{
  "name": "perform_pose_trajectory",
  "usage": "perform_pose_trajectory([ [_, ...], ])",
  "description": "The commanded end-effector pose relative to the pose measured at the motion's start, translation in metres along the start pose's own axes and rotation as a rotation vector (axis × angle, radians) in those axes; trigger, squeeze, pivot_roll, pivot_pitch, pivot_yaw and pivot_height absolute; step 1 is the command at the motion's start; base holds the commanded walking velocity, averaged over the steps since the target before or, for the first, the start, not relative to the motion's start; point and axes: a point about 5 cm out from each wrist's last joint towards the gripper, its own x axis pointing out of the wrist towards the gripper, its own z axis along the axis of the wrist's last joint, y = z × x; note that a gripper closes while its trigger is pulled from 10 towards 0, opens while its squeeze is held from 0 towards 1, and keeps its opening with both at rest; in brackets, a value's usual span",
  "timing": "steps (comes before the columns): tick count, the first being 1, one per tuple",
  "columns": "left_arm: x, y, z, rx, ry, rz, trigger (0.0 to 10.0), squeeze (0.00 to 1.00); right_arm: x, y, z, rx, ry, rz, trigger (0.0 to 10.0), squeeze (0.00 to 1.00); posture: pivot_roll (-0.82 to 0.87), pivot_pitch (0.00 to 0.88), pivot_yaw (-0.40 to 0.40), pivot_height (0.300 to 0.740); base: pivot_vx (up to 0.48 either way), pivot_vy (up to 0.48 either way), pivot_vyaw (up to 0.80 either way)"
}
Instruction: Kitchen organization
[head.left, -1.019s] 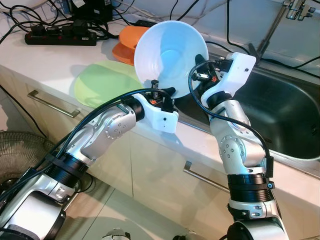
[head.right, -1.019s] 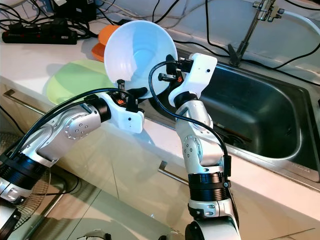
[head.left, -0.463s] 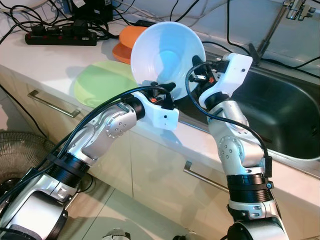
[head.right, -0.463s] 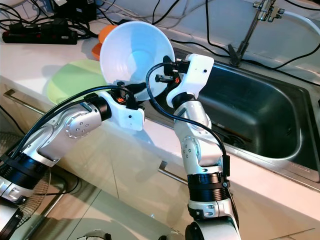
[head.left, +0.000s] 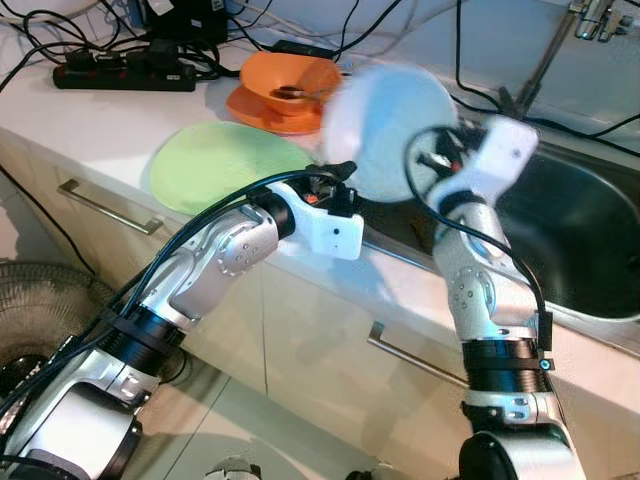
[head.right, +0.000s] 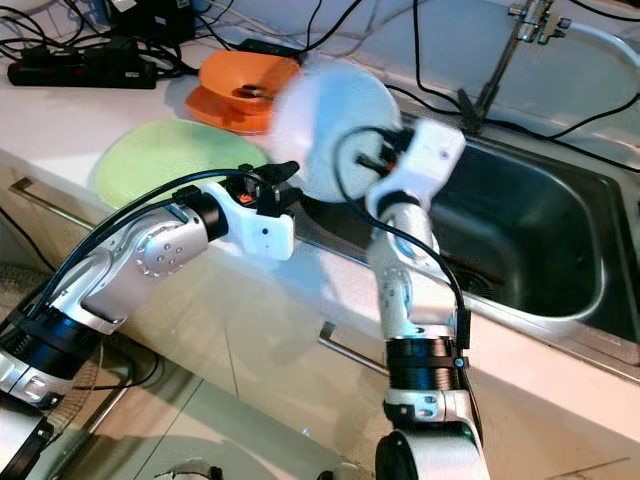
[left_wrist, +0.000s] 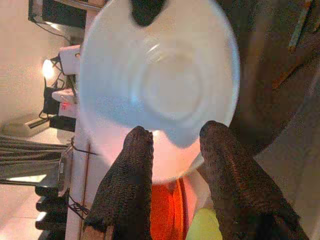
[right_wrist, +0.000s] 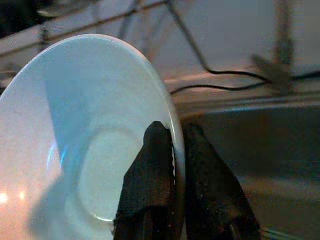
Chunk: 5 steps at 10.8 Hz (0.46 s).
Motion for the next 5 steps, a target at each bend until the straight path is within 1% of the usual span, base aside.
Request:
perform_pose_trajectory([
  [1,-0.001,0.004,0.004,-0.019,-0.014,0.019,10.0,0.00,0.005,-0.002,0.017,-0.001,-0.080,-0.034,0.0,0.00,0.09,0.027,-0.092,0.719,0.000,0.000,0.00],
  [2,-0.002,0.002,0.002,-0.098,-0.004,0.027,10.0,0.00,0.008,-0.011,0.017,-0.035,-0.087,-0.098,0.0,0.00,0.09,0.025,-0.091,0.719,0.000,0.000,0.00],
  [3,-0.002,0.001,0.002,-0.199,0.002,0.052,10.0,0.00,0.010,-0.014,0.014,-0.095,-0.082,-0.101,8.4,0.00,0.09,0.025,-0.090,0.719,0.000,0.000,0.00],
  [4,0.000,0.000,0.005,-0.471,0.000,0.122,10.0,0.00,0.014,-0.020,0.004,-0.193,-0.062,-0.089,10.0,0.00,0.09,0.027,-0.091,0.719,0.000,0.000,0.00],
  [5,0.000,-0.001,0.006,-0.653,-0.002,0.157,10.0,0.00,0.016,-0.026,-0.001,-0.224,-0.051,-0.109,10.0,0.00,0.10,0.028,-0.091,0.719,0.000,0.000,0.00],
])
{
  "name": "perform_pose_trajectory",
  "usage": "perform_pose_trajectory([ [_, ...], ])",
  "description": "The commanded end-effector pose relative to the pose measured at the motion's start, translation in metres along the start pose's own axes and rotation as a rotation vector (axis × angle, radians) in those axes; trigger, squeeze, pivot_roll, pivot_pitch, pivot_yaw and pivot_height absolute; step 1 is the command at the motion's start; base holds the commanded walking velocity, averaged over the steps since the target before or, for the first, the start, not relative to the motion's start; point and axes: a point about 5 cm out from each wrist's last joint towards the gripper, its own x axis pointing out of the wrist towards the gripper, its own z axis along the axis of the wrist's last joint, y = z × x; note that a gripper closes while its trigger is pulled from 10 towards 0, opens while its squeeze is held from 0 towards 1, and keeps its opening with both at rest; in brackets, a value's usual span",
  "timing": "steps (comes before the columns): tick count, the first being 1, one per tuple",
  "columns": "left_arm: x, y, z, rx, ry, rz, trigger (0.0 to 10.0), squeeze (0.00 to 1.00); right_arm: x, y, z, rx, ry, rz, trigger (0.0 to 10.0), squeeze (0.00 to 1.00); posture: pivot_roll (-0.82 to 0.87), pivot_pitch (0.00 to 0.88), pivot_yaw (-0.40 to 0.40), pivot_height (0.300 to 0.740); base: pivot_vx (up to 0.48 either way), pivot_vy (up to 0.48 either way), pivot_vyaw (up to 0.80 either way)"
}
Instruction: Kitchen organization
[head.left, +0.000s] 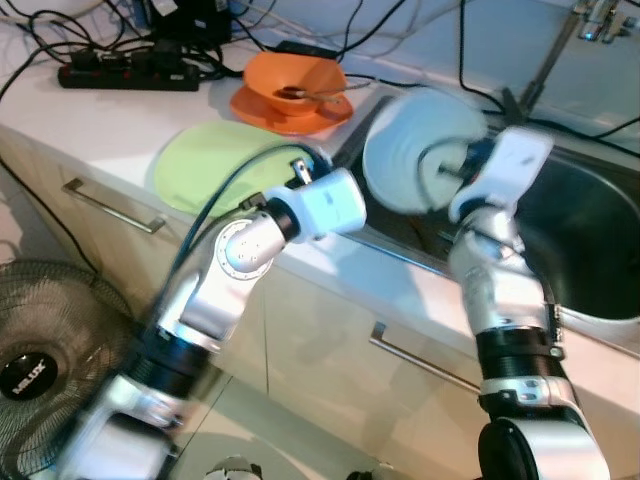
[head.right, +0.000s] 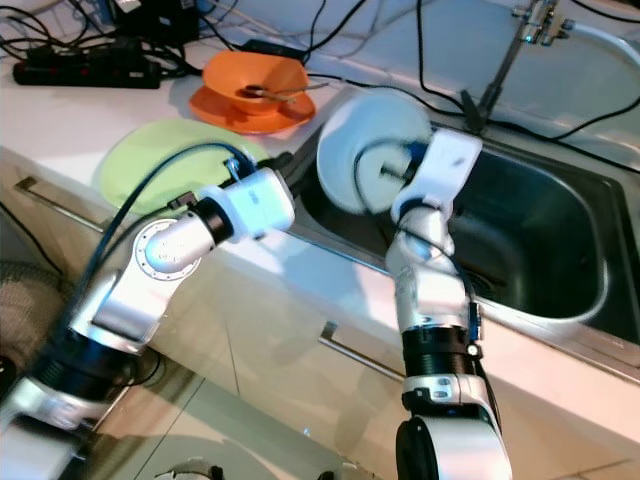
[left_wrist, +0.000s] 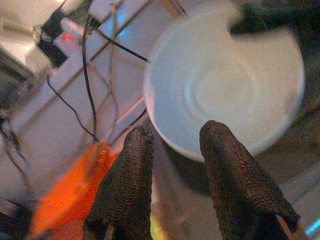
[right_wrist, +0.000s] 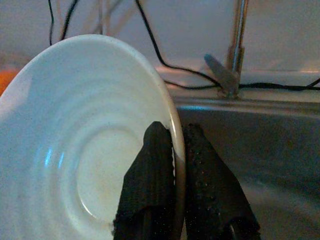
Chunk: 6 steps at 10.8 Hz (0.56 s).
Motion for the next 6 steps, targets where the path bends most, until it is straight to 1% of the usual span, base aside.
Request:
perform_pose_trajectory([
  [1,-0.002,0.002,0.001,-0.085,0.000,0.012,10.0,0.00,0.005,-0.003,0.016,-0.021,-0.076,-0.011,10.0,0.00,0.10,0.028,-0.092,0.719,0.000,0.000,0.00],
  [2,-0.004,-0.004,-0.001,-0.288,0.014,0.005,10.0,0.00,0.011,-0.007,0.013,-0.084,-0.079,-0.025,10.0,0.00,0.10,0.028,-0.092,0.719,0.000,0.000,0.00],
  [3,-0.007,-0.010,-0.003,-0.375,0.030,-0.013,10.0,0.00,0.015,-0.006,0.011,-0.129,-0.079,-0.008,10.0,0.00,0.10,0.031,-0.093,0.719,0.000,0.000,0.00],
  [4,-0.010,-0.016,-0.004,-0.458,0.067,-0.040,10.0,0.00,0.022,-0.005,0.006,-0.193,-0.072,0.023,10.0,0.00,0.10,0.031,-0.090,0.719,0.000,0.000,0.00],
  [5,-0.011,-0.021,-0.006,-0.497,0.109,-0.081,10.0,0.00,0.025,-0.007,0.002,-0.227,-0.060,0.031,10.0,0.00,0.10,0.033,-0.091,0.719,0.000,0.000,0.00],
  [6,-0.014,-0.028,-0.008,-0.507,0.143,-0.124,10.0,0.00,0.028,-0.009,0.000,-0.268,-0.053,0.038,10.0,0.00,0.10,0.033,-0.091,0.719,0.000,0.000,0.00],
])
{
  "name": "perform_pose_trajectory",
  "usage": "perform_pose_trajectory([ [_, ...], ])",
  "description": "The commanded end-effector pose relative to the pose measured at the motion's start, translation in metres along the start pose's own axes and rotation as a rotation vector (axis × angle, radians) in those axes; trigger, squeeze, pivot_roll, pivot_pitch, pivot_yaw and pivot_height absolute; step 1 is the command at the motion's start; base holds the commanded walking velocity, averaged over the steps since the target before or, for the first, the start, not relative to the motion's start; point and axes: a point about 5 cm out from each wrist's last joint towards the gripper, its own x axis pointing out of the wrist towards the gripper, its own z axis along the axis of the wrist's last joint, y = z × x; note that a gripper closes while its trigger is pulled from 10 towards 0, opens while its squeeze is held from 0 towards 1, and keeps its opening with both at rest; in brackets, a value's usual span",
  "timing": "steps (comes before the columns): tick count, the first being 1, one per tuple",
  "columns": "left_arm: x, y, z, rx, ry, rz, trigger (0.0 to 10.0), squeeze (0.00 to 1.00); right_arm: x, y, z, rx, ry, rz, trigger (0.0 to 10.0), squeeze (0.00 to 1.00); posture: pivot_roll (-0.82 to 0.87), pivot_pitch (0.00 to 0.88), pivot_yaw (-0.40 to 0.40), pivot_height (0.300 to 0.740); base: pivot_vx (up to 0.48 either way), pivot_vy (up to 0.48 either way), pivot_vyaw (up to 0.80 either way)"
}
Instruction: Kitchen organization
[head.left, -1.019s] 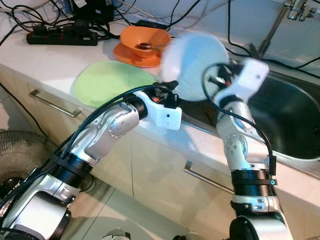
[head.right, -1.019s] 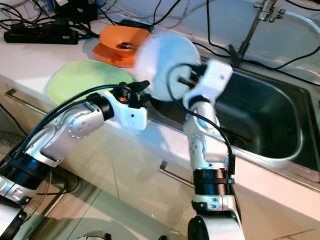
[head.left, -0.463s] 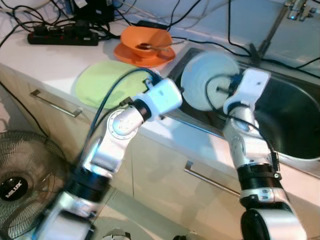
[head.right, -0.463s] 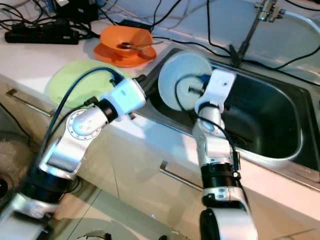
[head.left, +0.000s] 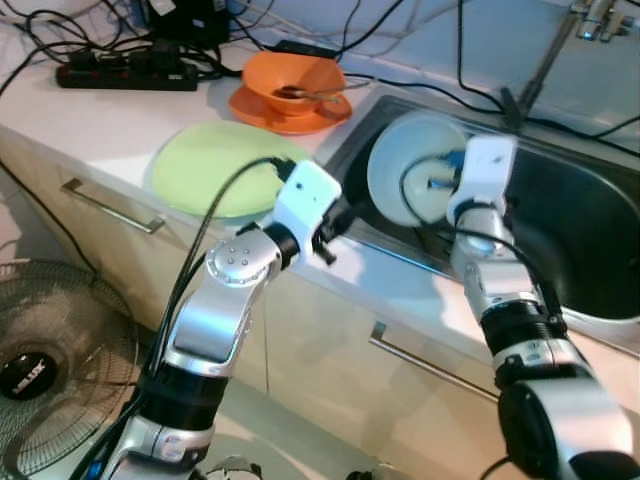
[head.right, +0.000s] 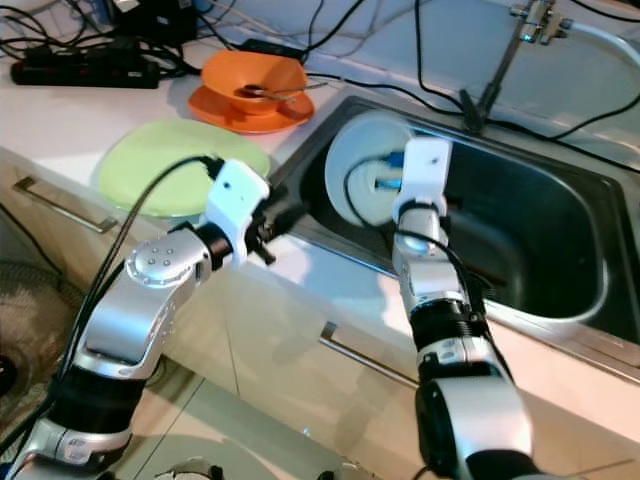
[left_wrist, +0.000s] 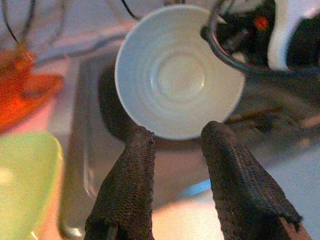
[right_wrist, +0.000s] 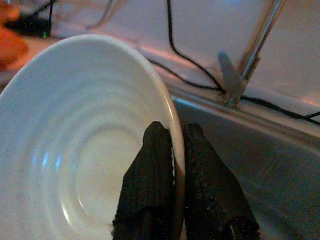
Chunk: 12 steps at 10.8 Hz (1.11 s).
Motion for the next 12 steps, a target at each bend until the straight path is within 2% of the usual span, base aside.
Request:
perform_pose_trajectory([
  [1,-0.001,-0.010,-0.002,-0.010,0.024,-0.053,10.0,0.00,0.006,-0.006,0.014,-0.032,-0.064,0.000,10.0,0.00,0.11,0.039,-0.099,0.719,0.000,0.000,0.00],
  [4,-0.005,-0.016,-0.002,-0.078,0.082,-0.081,10.0,0.00,0.010,-0.009,0.006,-0.106,-0.043,0.016,10.0,0.00,0.11,0.044,-0.102,0.719,0.000,0.000,0.00],
  [6,-0.007,-0.018,-0.001,-0.092,0.110,-0.091,10.0,0.00,0.010,-0.010,0.000,-0.120,-0.021,0.021,10.0,0.00,0.12,0.046,-0.103,0.719,0.000,0.000,0.00],
  [9,-0.008,-0.018,-0.001,-0.103,0.125,-0.083,10.0,0.00,0.009,-0.004,-0.005,-0.110,-0.007,0.051,10.0,0.00,0.12,0.047,-0.107,0.719,0.000,0.000,0.00],
  [10,-0.007,-0.019,0.000,-0.108,0.118,-0.080,10.0,0.00,0.006,0.001,-0.010,-0.106,0.001,0.062,10.0,0.61,0.12,0.047,-0.105,0.719,0.000,0.000,0.00],
  [11,-0.007,-0.019,0.001,-0.112,0.104,-0.073,10.0,0.00,0.005,0.003,-0.013,-0.107,0.009,0.070,10.0,0.55,0.12,0.047,-0.104,0.719,0.000,0.000,0.00],
  [12,-0.007,-0.018,0.002,-0.113,0.089,-0.062,10.0,0.00,0.004,0.004,-0.014,-0.106,0.011,0.072,10.0,0.13,0.12,0.047,-0.103,0.719,0.000,0.000,0.00],
])
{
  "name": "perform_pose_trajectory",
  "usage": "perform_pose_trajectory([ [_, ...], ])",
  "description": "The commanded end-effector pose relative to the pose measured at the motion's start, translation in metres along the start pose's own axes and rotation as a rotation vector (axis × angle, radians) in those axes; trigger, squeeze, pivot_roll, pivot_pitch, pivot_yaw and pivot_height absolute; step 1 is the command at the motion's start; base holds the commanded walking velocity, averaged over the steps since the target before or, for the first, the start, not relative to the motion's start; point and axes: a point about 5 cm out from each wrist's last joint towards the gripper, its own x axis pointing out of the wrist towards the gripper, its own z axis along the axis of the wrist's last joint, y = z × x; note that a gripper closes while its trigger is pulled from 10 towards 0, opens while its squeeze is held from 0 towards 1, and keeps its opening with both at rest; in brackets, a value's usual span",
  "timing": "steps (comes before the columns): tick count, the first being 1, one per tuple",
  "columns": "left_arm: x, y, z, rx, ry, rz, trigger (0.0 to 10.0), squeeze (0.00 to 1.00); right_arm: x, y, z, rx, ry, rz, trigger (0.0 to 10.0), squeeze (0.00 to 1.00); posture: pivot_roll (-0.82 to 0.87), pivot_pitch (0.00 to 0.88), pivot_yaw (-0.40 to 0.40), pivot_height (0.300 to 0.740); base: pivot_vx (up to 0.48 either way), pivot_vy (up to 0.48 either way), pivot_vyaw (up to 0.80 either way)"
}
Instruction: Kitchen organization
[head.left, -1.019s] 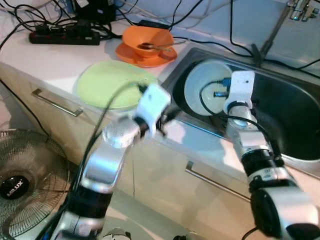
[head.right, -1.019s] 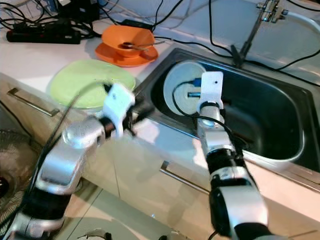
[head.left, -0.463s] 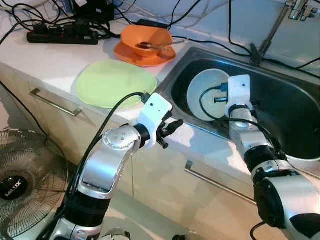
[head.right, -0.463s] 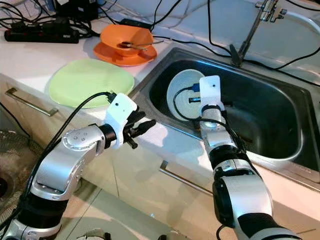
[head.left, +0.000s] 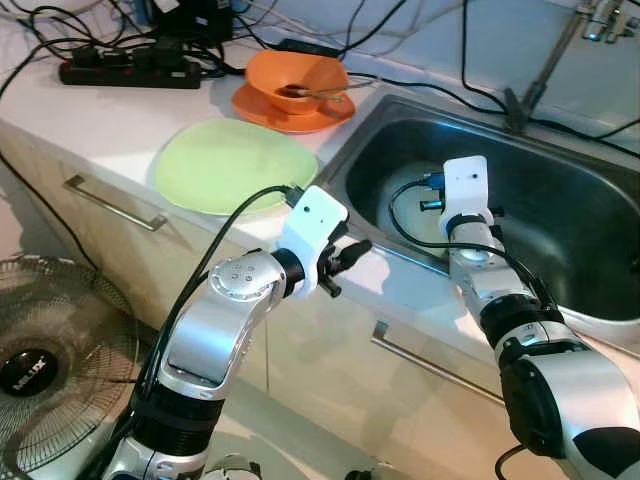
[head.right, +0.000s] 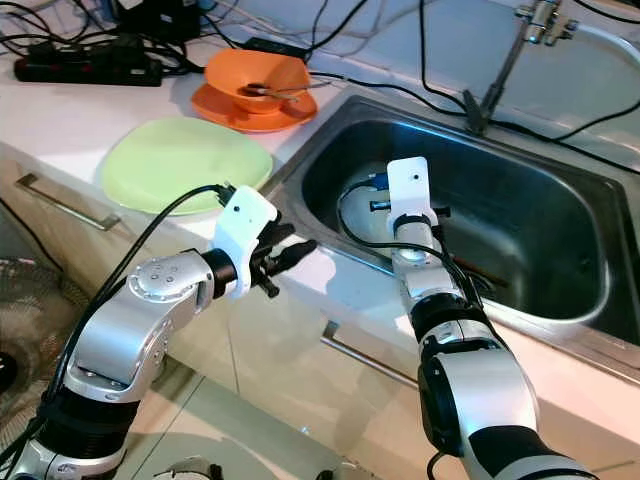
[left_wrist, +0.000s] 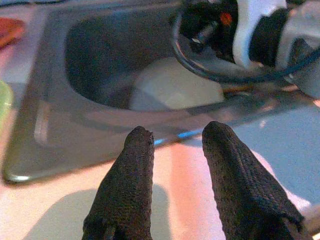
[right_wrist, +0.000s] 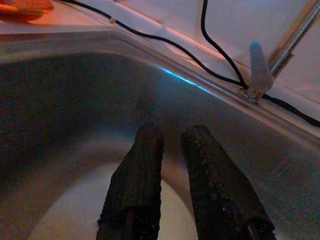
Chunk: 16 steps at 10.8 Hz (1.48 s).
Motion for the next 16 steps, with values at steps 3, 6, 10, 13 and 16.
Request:
perform_pose_trajectory([
  [3,-0.001,0.008,0.002,-0.028,-0.106,0.070,10.0,0.00,0.002,-0.003,0.004,0.006,-0.014,-0.001,10.0,0.00,0.12,0.049,-0.104,0.719,0.000,0.000,0.00],
  [6,-0.002,0.007,-0.005,-0.028,-0.094,0.073,10.0,0.00,0.002,-0.002,0.003,0.011,-0.012,0.003,10.0,0.00,0.12,0.050,-0.104,0.719,0.000,0.000,0.00],
  [10,-0.002,0.014,-0.003,-0.006,-0.146,0.134,10.0,0.00,0.000,0.013,0.032,0.161,-0.164,0.092,10.0,0.00,0.11,0.053,-0.101,0.719,0.000,0.000,0.00],
  [13,-0.003,0.020,-0.002,0.014,-0.170,0.182,10.0,0.00,-0.011,0.014,0.059,0.279,-0.278,0.152,10.0,0.00,0.09,0.053,-0.098,0.719,0.000,0.000,0.00],
  [16,-0.009,0.031,-0.003,0.020,-0.190,0.246,10.0,0.00,-0.045,0.013,0.050,0.344,-0.269,0.244,10.0,0.00,0.06,0.060,-0.098,0.719,0.000,0.000,0.00],
])
